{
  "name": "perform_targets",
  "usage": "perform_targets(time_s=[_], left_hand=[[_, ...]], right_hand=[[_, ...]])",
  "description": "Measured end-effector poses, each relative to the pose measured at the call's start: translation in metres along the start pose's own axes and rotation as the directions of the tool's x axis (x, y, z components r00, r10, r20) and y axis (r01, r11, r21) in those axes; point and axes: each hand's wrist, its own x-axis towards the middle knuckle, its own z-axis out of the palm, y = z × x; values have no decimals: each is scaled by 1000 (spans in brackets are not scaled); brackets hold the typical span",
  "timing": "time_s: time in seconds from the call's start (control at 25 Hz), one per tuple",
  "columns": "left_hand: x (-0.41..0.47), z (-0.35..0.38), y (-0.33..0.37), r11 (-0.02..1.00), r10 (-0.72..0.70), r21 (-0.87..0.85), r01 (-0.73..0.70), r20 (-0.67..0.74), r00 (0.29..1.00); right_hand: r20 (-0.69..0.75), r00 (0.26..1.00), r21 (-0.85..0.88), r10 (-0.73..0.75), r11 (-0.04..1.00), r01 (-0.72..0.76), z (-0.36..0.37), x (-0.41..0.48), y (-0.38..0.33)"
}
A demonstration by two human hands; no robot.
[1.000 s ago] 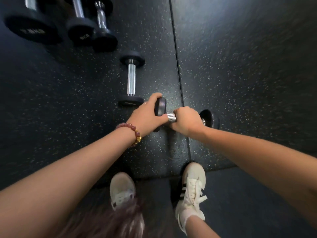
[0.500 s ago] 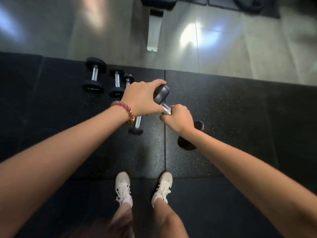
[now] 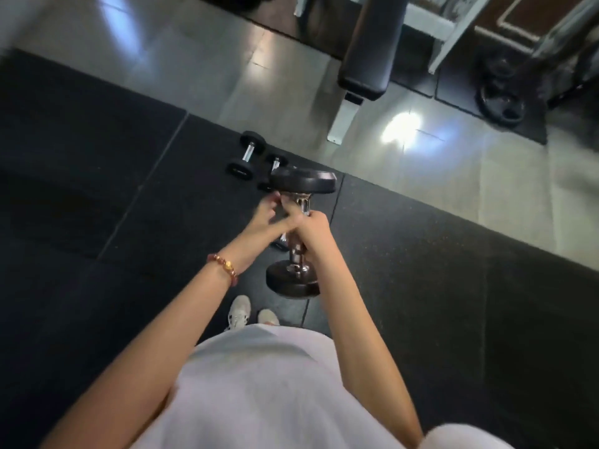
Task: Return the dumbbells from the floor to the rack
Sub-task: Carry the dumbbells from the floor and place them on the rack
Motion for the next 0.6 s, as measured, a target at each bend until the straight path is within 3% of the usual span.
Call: perform_targets(time_s=[0.12, 0.28, 0.36, 0.4, 0.48, 0.56, 0.6], left_hand=[[-36, -4, 4, 999, 14, -30, -13, 36, 999], [-86, -19, 10, 994, 54, -77, -72, -217, 975], [-109, -24, 4, 933, -53, -347, -98, -401, 915], [-121, -26, 2, 822, -173, -557, -121, -445, 879], [-148, -31, 3, 454, -318, -875, -166, -333, 888], [-175, -41, 8, 189, -286, -951, -245, -292, 912], [-191, -48, 9, 132, -283, -943, -307, -332, 900]], right_hand=[[137, 991, 15, -5, 1000, 3, 18, -21, -31], [280, 958, 3, -56, 998, 58, 48, -43, -59], [320, 944, 25, -76, 997, 72, 67, -57, -66], [338, 938, 25, -81, 997, 78, 79, -66, -68], [387, 916, -6, -105, 993, 117, 107, -87, -71], [453, 880, -36, -141, 984, 176, 139, -113, -73], [498, 853, -58, -153, 976, 209, 156, -127, -72]])
